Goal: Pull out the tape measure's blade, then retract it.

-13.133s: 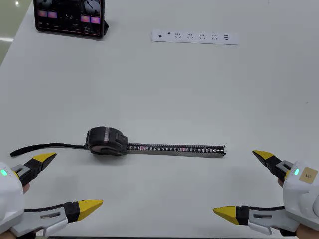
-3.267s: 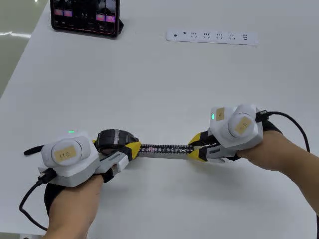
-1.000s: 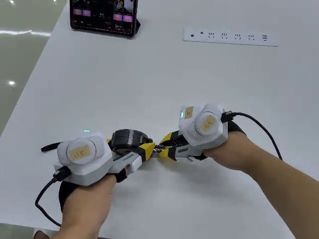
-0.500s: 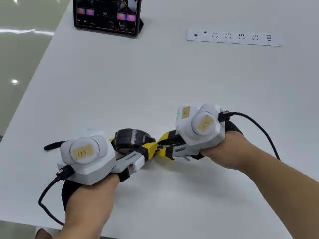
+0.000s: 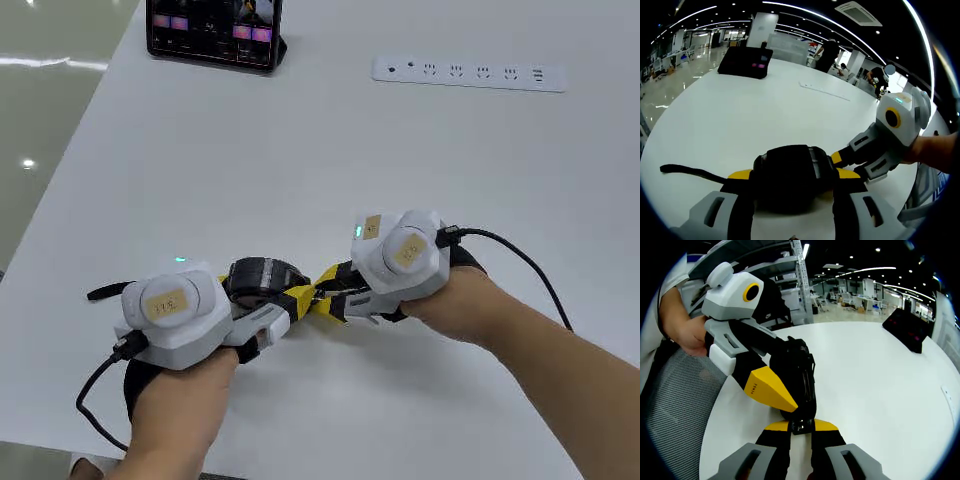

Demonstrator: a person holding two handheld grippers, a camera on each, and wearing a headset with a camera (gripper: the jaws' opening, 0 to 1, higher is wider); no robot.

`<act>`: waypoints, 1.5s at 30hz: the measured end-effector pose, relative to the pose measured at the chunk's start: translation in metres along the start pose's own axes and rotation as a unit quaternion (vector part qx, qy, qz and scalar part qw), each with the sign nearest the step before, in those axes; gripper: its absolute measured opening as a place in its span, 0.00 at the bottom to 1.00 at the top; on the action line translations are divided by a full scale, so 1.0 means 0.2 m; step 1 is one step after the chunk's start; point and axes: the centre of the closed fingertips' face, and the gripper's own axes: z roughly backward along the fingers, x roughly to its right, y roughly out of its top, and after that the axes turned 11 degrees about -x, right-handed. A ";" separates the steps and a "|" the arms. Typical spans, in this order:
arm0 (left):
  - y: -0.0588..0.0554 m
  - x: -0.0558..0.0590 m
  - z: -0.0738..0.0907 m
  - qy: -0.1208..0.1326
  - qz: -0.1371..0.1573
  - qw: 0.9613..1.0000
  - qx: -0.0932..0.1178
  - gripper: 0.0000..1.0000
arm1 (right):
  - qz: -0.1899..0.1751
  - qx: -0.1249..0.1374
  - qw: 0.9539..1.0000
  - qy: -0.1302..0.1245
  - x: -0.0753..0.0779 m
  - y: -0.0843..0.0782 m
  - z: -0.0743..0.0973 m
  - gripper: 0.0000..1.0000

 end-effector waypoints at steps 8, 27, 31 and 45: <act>0.00 0.00 0.00 -0.001 -0.015 1.000 -0.003 0.60 | -0.010 0.002 1.000 0.003 0.00 0.01 0.02 0.17; 0.00 0.01 0.01 0.002 -0.044 0.999 -0.002 0.61 | -0.027 0.014 1.000 -0.001 0.02 0.02 0.05 0.25; 0.01 0.01 0.02 0.001 -0.046 0.999 -0.001 0.61 | -0.026 0.014 1.000 -0.004 0.01 0.02 0.07 0.26; 0.02 -0.01 0.09 0.001 -0.131 0.991 -0.005 0.66 | -0.048 0.045 0.997 -0.043 0.01 0.01 0.22 0.42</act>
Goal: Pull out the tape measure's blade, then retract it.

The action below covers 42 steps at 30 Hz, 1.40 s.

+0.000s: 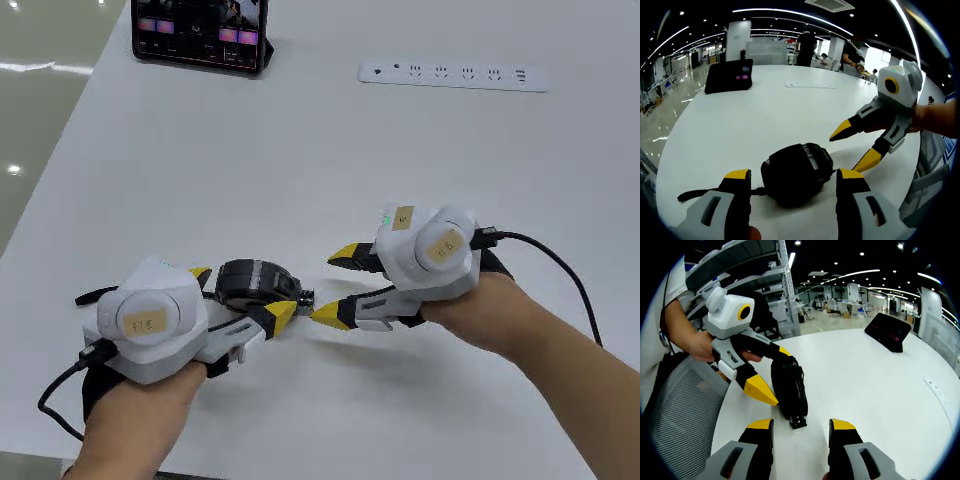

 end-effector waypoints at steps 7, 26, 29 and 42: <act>0.02 0.02 0.02 -0.008 -0.023 1.000 0.004 0.69 | -0.015 0.004 1.000 -0.011 -0.01 -0.02 0.03 0.50; -0.01 0.01 0.09 -0.016 -0.092 0.996 -0.002 0.74 | -0.042 0.025 0.998 -0.046 -0.03 -0.07 0.18 0.66; -0.01 0.01 0.12 -0.016 -0.109 0.994 -0.002 0.76 | -0.047 0.026 0.997 -0.056 -0.03 -0.09 0.22 0.70; -0.06 0.02 0.19 -0.029 -0.148 0.988 -0.018 0.80 | -0.069 0.031 0.993 -0.089 -0.04 -0.18 0.37 0.77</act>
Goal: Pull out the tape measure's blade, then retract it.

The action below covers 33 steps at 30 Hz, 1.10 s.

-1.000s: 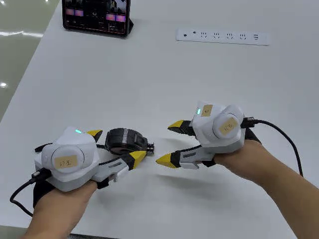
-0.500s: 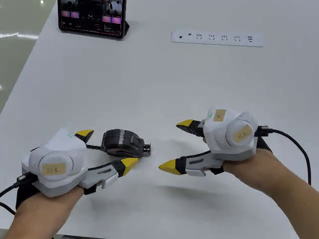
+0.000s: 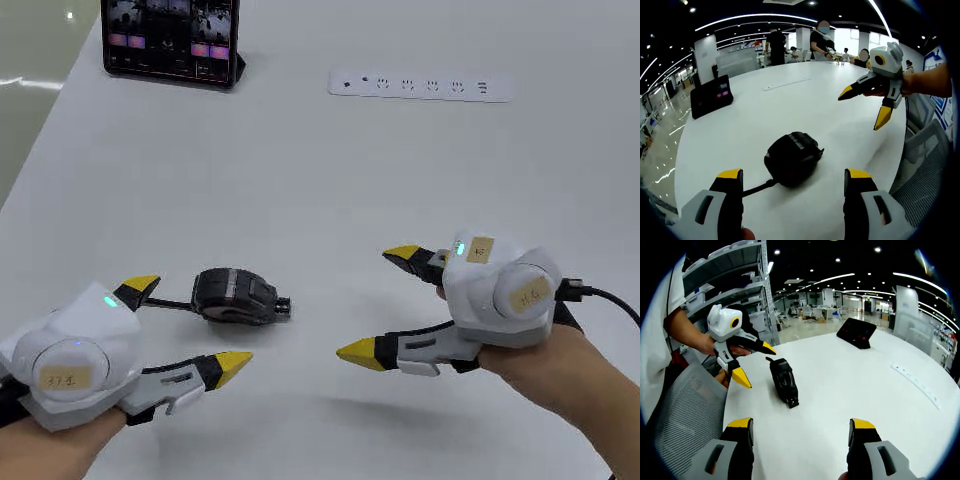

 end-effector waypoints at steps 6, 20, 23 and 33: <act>-0.01 0.00 0.02 -0.005 -0.007 1.000 0.002 0.82 | -0.018 0.007 1.000 -0.007 0.00 -0.04 0.06 0.81; 0.00 0.02 0.09 -0.012 -0.023 1.000 0.002 0.86 | -0.033 0.004 0.999 -0.021 -0.01 -0.12 0.18 0.85; 0.01 0.03 0.10 -0.012 -0.029 1.000 0.004 0.88 | -0.033 0.001 0.999 -0.022 -0.02 -0.13 0.20 0.85; -0.01 0.03 0.13 -0.024 -0.029 0.999 0.009 0.89 | -0.037 -0.003 0.999 -0.030 -0.03 -0.18 0.26 0.86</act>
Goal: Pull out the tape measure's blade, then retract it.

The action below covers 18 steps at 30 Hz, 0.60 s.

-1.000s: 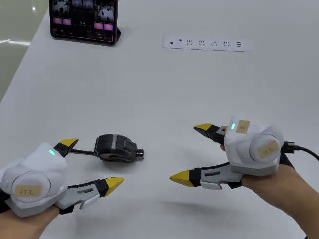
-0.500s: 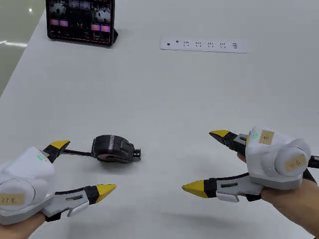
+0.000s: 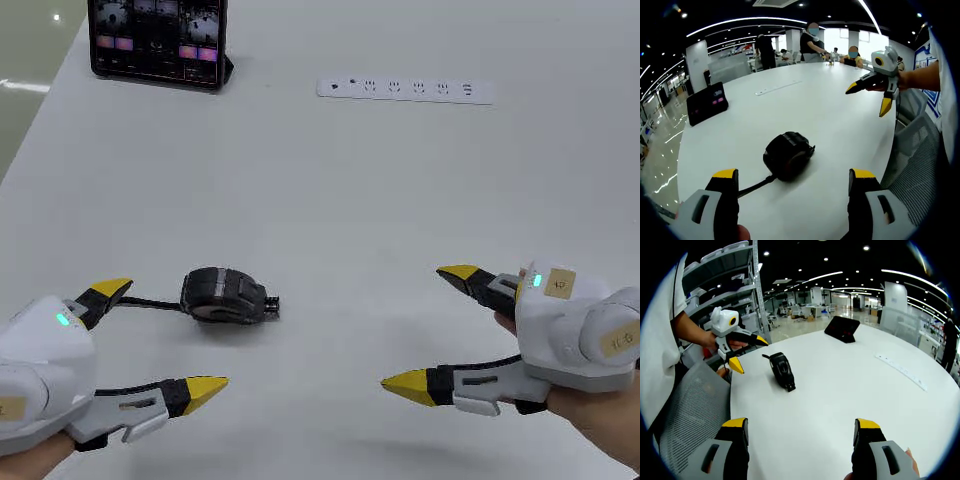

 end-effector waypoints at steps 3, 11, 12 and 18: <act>0.00 0.00 0.01 -0.001 0.002 1.000 0.003 0.90 | -0.002 -0.001 1.000 -0.002 0.00 -0.01 0.02 0.86; -0.01 -0.01 0.03 0.000 0.000 1.000 0.002 0.93 | -0.007 -0.005 1.000 -0.008 0.00 -0.05 0.06 0.86; -0.01 -0.01 0.03 0.000 -0.001 1.000 0.004 0.94 | -0.008 -0.006 1.000 -0.011 0.01 -0.06 0.07 0.86; 0.00 -0.01 0.05 -0.004 -0.002 1.000 0.008 0.98 | -0.017 -0.006 1.000 -0.020 0.03 -0.10 0.11 0.85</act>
